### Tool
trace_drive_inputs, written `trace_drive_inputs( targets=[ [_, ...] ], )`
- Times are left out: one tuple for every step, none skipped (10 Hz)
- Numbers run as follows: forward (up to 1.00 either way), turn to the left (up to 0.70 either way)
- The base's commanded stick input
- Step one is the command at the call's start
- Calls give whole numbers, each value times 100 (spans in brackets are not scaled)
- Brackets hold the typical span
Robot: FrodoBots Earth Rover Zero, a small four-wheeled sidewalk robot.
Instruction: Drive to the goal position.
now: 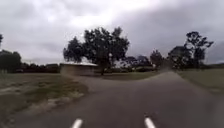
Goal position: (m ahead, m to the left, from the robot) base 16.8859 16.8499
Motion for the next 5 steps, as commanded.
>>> trace_drive_inputs(
  targets=[
    [84,3],
    [84,3],
    [84,3],
    [84,3],
    [84,3]
  ],
)
